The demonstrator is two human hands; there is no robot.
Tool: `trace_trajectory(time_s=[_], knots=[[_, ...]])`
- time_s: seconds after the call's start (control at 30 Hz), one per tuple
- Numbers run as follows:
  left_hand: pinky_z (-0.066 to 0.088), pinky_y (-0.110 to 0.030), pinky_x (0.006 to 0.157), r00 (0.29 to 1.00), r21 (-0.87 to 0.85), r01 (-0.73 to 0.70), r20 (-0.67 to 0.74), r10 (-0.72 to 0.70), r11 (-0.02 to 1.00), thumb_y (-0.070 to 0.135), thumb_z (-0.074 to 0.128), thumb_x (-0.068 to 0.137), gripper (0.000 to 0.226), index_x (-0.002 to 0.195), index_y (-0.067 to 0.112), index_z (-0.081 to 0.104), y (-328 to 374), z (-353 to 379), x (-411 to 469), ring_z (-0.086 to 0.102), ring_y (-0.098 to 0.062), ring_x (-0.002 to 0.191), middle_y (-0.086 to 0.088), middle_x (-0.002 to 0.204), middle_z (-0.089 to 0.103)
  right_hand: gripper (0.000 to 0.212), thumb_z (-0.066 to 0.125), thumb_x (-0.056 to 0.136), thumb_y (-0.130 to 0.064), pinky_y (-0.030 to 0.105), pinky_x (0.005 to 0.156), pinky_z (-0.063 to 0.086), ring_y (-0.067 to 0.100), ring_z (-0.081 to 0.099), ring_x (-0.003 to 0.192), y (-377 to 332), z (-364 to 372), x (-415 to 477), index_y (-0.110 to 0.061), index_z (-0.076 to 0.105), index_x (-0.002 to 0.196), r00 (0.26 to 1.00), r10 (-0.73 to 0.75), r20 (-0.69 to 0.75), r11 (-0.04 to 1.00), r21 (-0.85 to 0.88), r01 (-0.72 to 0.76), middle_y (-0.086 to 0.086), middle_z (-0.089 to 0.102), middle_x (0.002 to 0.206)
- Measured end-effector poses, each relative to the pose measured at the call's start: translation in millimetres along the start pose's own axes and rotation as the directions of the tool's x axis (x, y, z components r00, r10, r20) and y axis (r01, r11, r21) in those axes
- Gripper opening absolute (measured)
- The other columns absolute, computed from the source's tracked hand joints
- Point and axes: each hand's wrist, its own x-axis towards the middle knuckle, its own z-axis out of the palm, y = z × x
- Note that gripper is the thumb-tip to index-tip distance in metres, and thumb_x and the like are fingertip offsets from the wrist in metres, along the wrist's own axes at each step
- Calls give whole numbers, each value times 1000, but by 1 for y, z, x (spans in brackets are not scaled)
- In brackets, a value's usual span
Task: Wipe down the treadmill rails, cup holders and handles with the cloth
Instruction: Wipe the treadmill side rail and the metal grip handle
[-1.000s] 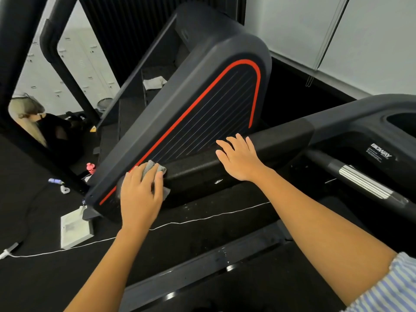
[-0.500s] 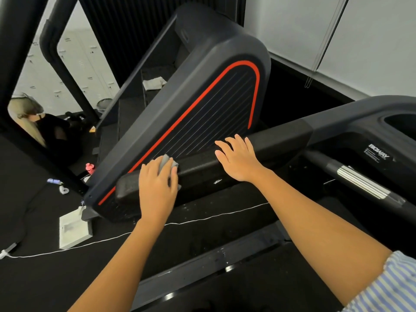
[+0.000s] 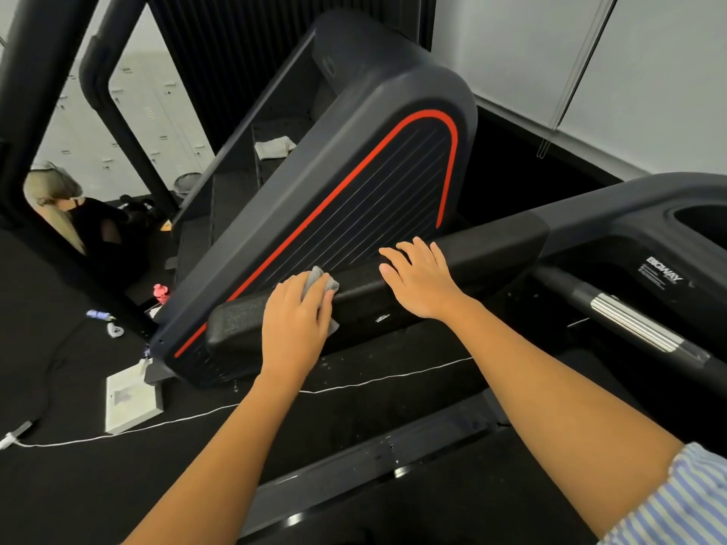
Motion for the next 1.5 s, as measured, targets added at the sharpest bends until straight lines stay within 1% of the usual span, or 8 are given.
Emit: trace_trajectory(time_s=[0.13, 0.27, 0.43, 0.6, 0.7, 0.97, 1.23, 1.5], knots=[[46, -33, 78, 983, -68, 167, -70, -172, 984, 18, 51, 93, 23, 102, 5, 68, 5, 0, 10, 60, -24, 86, -11, 95, 65, 47, 21, 101, -38, 42, 116, -4, 25, 3, 145, 0, 0, -2, -24, 24, 146, 1000, -11, -4, 1000, 15, 11, 3, 20, 154], [47, -38, 78, 956, -88, 285, -40, -289, 955, 16, 54, 92, 23, 99, 0, 69, 23, 9, 26, 61, -29, 84, -15, 93, 66, 47, 20, 101, -38, 42, 115, -5, 25, 1, 145, -1, 1, -2, -24, 24, 146, 1000, -1, -1, 999, 44, 1, 3, 20, 154], [45, -40, 89, 993, -109, 117, 16, -116, 987, 26, 43, 94, 34, 109, 4, 64, 40, 19, 25, 59, -24, 93, -11, 102, 64, 47, 22, 101, -37, 42, 115, -5, 25, 3, 145, 0, 3, -1, -24, 25, 146, 1000, -4, -25, 999, 36, 5, 3, 21, 154], [44, -29, 90, 995, -118, -80, 46, 86, 990, 24, 48, 92, 34, 118, 6, 61, 22, 10, 15, 57, -20, 98, -9, 110, 62, 47, 22, 101, -38, 42, 115, -4, 24, 3, 145, 1, 5, -1, -25, 24, 146, 1000, -6, -29, 999, 32, 7, 2, 21, 154], [35, -19, 90, 994, -116, -83, 60, 91, 990, 21, 56, 89, 33, 118, 8, 61, 12, 2, 12, 57, -19, 99, -7, 110, 62, 47, 21, 101, -39, 41, 115, -5, 23, 2, 145, 2, 6, -1, -26, 24, 146, 1000, 0, -30, 999, 35, 1, 1, 21, 154], [37, -23, 88, 997, -211, -52, 40, 62, 976, 16, 61, 87, 28, 114, 8, 64, 15, 2, 10, 58, -21, 98, -9, 108, 64, 46, 21, 101, -38, 40, 115, -5, 22, 1, 145, -1, 5, -4, -26, 24, 146, 999, 29, -40, 999, 39, -28, 0, 21, 154], [41, -27, 90, 993, -255, -82, 65, 102, 963, 27, 47, 91, 34, 116, 10, 62, 8, 5, 10, 56, -18, 101, -6, 112, 61, 47, 19, 102, -35, 40, 116, -4, 23, -2, 145, -12, 3, -8, -25, 20, 148, 995, 95, -28, 995, 15, -94, 1, 15, 157], [41, -28, 88, 994, -235, -53, 82, 74, 970, 18, 58, 89, 31, 118, 9, 62, 10, 4, 11, 57, -22, 100, -10, 111, 62, 50, 20, 102, -38, 39, 116, -3, 24, -4, 145, -14, 2, -18, -24, 12, 149, 997, 83, -6, 996, -44, -83, 3, 6, 158]])
